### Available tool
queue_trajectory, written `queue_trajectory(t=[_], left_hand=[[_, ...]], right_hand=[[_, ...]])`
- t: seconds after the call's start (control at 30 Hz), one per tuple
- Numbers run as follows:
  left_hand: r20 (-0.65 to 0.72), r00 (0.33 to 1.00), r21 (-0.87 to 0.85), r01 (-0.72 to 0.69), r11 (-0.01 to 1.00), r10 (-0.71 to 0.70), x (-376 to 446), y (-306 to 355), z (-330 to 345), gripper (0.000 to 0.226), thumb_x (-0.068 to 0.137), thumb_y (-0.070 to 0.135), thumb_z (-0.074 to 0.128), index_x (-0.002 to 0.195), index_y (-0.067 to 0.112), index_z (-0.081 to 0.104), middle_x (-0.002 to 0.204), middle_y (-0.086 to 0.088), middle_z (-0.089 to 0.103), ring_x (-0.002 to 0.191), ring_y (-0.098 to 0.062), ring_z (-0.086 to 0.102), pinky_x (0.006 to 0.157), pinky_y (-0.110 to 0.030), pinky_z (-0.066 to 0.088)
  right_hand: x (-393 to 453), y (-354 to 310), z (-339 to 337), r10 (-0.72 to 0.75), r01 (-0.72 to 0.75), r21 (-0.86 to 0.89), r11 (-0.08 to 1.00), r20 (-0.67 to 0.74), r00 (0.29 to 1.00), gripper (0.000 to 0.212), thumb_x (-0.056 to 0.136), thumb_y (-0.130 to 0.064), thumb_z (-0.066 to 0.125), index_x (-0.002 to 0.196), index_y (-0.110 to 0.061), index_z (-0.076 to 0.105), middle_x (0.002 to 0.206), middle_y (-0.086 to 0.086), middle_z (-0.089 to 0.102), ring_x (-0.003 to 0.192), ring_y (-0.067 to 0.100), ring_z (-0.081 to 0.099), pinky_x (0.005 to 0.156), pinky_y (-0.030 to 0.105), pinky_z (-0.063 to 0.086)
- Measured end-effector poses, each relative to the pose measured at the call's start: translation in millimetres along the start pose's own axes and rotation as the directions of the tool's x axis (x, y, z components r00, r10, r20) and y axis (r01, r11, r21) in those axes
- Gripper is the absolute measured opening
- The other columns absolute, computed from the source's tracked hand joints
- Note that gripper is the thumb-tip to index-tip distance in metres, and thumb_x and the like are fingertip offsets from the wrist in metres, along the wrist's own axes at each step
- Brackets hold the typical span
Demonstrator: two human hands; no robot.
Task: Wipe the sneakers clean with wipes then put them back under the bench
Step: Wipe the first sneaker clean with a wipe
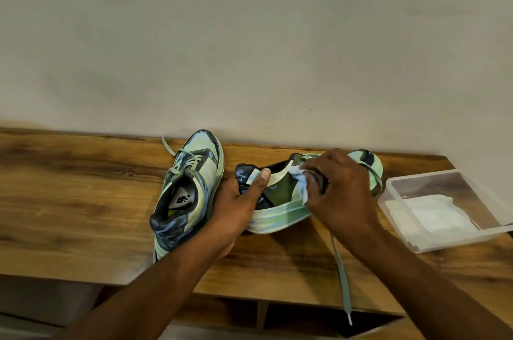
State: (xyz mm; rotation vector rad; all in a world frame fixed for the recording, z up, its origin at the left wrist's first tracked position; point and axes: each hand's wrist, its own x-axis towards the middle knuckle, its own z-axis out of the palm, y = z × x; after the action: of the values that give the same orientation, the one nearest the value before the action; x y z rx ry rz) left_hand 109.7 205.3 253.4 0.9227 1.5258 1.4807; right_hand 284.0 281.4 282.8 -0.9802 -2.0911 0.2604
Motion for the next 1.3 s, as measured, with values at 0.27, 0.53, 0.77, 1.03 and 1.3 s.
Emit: queue_trajectory(t=[0.27,0.53,0.77,1.03,1.3], left_hand=[[0.014,1.000,0.014,0.010,1.000,-0.011,-3,3,0,0.034,0.098,0.045,0.063,0.118,0.018,0.069,0.106,0.007,0.080,0.098,-0.008,0.075,0.078,-0.020,0.058],[0.020,0.999,-0.006,0.034,0.999,-0.034,-2,2,-2,0.042,0.094,0.052,0.062,0.117,0.018,0.069,0.107,0.006,0.079,0.100,-0.009,0.075,0.085,-0.027,0.057],[0.042,0.999,0.002,0.035,0.999,-0.035,-3,2,-3,0.036,0.099,0.047,0.060,0.122,0.021,0.070,0.110,0.008,0.079,0.102,-0.008,0.075,0.084,-0.022,0.058],[0.003,1.000,0.045,0.030,0.999,-0.030,-3,3,-3,0.033,0.101,0.049,0.058,0.109,0.020,0.071,0.103,0.005,0.079,0.100,-0.008,0.074,0.085,-0.025,0.056],[-0.027,0.999,0.060,-0.045,0.997,0.047,-4,-8,-4,0.062,0.079,0.055,0.079,0.129,0.022,0.062,0.118,0.007,0.075,0.111,-0.010,0.072,0.091,-0.029,0.056]], right_hand=[[-5,-15,7,-0.013,0.014,0.067,0.998,-0.016,1.000,0.020,0.083,-0.005,0.079,0.100,-0.015,0.078,0.092,-0.001,0.070,0.079,0.009,0.061,0.073,0.026,0.054],[-3,-17,2,-0.055,0.055,0.014,0.998,0.045,0.997,0.022,0.077,-0.004,0.082,0.097,-0.014,0.078,0.092,-0.001,0.071,0.077,0.010,0.062,0.070,0.027,0.057],[11,-12,6,0.080,-0.076,0.065,0.995,-0.063,0.995,0.015,0.079,-0.008,0.082,0.092,-0.015,0.081,0.086,-0.001,0.075,0.069,0.009,0.065,0.066,0.031,0.059],[-17,-37,18,-0.123,0.103,0.191,0.976,0.092,0.988,0.026,0.072,-0.003,0.082,0.093,-0.016,0.080,0.086,-0.007,0.071,0.067,-0.003,0.057,0.066,0.005,0.044],[-1,-21,15,0.017,-0.020,0.202,0.979,0.015,1.000,0.020,0.075,-0.004,0.083,0.090,-0.017,0.081,0.081,-0.008,0.071,0.071,0.005,0.065,0.065,0.030,0.057]])
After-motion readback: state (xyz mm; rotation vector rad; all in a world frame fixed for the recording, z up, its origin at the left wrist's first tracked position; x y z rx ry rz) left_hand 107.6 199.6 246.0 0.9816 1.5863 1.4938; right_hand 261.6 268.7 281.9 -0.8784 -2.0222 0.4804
